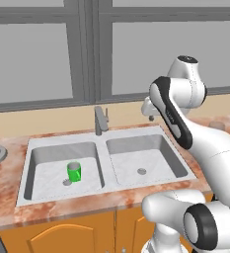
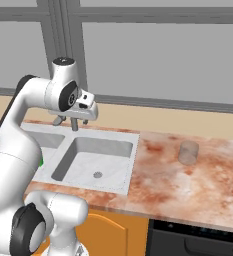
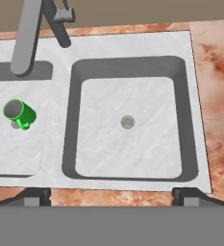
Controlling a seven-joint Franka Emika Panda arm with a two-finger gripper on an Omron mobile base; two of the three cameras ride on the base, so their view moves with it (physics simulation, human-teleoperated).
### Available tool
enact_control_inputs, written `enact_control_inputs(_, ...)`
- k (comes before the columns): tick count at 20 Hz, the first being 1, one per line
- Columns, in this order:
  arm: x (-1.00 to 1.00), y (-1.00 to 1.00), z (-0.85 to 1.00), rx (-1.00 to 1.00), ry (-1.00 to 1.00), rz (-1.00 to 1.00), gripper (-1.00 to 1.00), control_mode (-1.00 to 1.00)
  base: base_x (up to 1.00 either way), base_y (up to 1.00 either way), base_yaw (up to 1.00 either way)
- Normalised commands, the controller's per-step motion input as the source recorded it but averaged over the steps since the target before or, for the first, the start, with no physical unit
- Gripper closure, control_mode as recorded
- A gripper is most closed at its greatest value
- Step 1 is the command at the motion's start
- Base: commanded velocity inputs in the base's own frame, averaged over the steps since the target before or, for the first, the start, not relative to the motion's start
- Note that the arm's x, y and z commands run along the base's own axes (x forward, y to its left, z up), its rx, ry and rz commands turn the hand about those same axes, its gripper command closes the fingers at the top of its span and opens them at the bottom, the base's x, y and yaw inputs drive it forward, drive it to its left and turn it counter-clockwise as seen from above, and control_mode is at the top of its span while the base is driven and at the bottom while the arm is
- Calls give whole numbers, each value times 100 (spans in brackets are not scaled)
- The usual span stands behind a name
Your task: Move any existing items from the left basin to the right basin for drying. Then move the glass cup from the counter to the left basin of the sink for washing.
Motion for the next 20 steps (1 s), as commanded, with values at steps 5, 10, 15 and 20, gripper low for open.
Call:
enact_control_inputs(5,0,0,0,0,0,0,-100,-100,0,0,0)
enact_control_inputs(10,0,0,0,0,0,0,-100,-100,0,0,0)
enact_control_inputs(15,-12,15,-5,-2,-2,0,-100,-100,0,0,0)
enact_control_inputs(20,-13,45,-3,-7,-4,0,-100,-100,0,0,0)
